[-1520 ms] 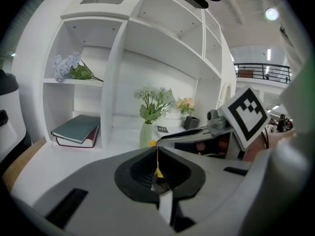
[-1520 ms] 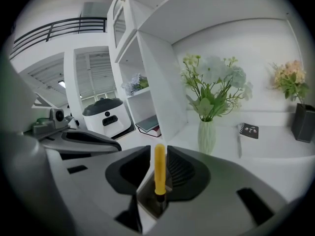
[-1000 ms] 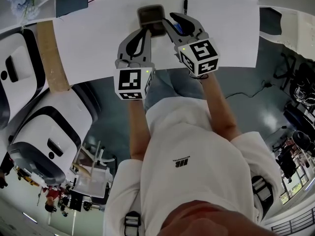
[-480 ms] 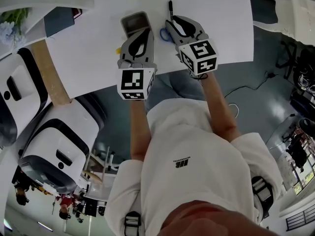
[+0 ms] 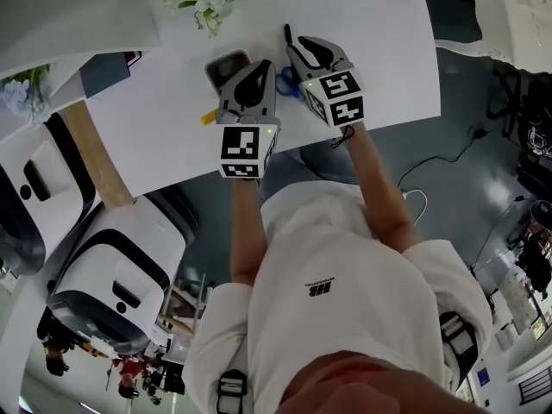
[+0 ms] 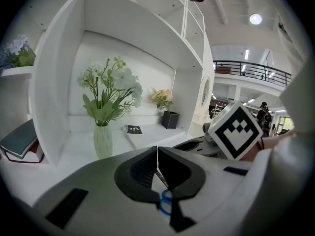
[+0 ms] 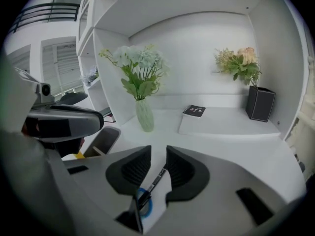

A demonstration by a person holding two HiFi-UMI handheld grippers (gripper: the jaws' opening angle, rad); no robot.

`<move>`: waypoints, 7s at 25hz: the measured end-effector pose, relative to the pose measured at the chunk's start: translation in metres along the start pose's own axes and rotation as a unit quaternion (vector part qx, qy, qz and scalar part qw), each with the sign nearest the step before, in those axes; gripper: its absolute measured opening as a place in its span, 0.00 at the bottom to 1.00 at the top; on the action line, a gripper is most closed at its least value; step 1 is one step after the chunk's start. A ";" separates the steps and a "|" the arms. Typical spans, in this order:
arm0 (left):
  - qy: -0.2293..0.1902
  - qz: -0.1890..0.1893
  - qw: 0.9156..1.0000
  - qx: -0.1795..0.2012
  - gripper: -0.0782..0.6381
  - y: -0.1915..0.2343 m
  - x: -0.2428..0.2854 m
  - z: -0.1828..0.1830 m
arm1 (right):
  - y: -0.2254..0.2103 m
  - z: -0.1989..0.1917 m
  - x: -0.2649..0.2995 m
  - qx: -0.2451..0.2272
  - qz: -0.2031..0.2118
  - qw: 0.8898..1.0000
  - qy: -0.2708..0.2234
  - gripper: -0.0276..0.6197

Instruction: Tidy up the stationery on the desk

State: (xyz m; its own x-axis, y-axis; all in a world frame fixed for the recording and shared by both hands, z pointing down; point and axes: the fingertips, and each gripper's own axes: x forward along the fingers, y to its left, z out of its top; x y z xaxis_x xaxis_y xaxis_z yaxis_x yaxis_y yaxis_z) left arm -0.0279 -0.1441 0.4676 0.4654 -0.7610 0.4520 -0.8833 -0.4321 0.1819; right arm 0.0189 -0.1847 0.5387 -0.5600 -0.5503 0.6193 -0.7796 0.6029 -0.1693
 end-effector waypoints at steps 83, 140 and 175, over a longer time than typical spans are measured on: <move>-0.032 0.107 0.992 -0.054 0.11 0.074 -0.091 -0.010 | 0.144 0.082 0.010 0.023 0.216 0.959 -0.184 0.10; 0.016 0.011 0.999 -0.029 0.11 -0.004 -0.042 -0.039 | 0.059 -0.102 0.015 -0.130 0.061 0.980 0.140 0.15; -0.029 0.083 0.995 -0.047 0.11 0.043 -0.102 -0.016 | 0.135 0.085 -0.058 -0.085 0.138 0.979 -0.121 0.13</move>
State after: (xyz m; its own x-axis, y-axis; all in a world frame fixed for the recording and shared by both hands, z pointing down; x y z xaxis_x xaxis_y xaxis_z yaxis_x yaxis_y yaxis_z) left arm -0.1144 -0.0775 0.4430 0.3122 -0.8459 0.4324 -0.9486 -0.2528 0.1904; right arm -0.0775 -0.1205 0.4145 -0.8092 -0.4611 0.3642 -0.5426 0.8243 -0.1619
